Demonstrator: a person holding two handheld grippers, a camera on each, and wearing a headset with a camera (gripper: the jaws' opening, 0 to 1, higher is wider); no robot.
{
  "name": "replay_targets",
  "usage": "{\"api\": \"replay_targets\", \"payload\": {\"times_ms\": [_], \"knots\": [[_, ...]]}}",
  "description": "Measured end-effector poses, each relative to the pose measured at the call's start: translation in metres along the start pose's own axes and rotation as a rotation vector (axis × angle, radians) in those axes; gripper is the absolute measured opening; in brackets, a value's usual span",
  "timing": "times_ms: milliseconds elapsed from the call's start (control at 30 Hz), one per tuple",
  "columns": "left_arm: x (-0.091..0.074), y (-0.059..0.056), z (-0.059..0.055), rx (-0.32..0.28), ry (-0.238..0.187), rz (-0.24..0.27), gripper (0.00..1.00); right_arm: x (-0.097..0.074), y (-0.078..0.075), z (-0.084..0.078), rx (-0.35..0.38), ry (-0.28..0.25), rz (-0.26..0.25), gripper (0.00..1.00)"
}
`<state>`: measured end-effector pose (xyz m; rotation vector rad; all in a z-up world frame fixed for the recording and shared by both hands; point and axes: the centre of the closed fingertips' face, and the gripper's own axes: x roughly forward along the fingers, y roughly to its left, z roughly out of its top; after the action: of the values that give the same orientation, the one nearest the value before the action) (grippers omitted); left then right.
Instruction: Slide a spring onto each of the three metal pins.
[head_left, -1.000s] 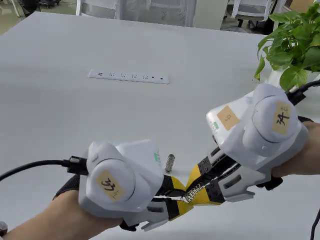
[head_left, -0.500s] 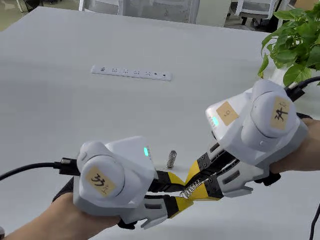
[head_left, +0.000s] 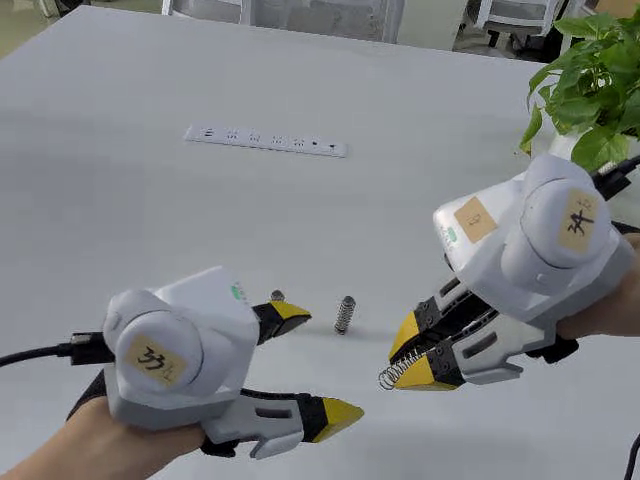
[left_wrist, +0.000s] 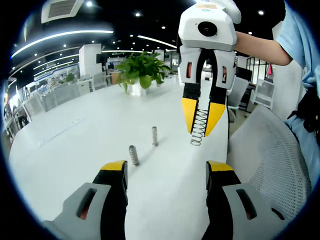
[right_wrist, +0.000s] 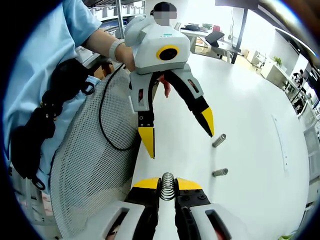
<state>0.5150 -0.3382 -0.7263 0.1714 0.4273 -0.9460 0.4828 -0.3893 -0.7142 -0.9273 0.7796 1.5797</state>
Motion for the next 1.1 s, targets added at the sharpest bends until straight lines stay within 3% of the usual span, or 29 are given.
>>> {"api": "replay_targets", "payload": {"times_ms": [167,367,467,967,1100], "knots": [[-0.012,0.019,-0.003,-0.049,-0.027,0.073,0.76,-0.003,-0.004,-0.008,0.015,0.013,-0.013,0.07],[-0.025,0.033,-0.011,-0.112,-0.036,0.122,0.87,-0.007,-0.009,-0.018,0.017,0.042,-0.026,0.07],[-0.027,0.036,-0.013,-0.132,-0.041,0.136,0.99,-0.011,-0.015,-0.024,0.018,0.063,-0.031,0.07],[-0.032,0.039,-0.03,-0.154,-0.02,0.168,0.99,-0.027,-0.049,-0.047,0.024,0.158,-0.059,0.07],[-0.032,0.039,-0.034,-0.165,-0.009,0.168,0.99,-0.027,-0.065,-0.06,-0.004,0.222,-0.069,0.07]]}}
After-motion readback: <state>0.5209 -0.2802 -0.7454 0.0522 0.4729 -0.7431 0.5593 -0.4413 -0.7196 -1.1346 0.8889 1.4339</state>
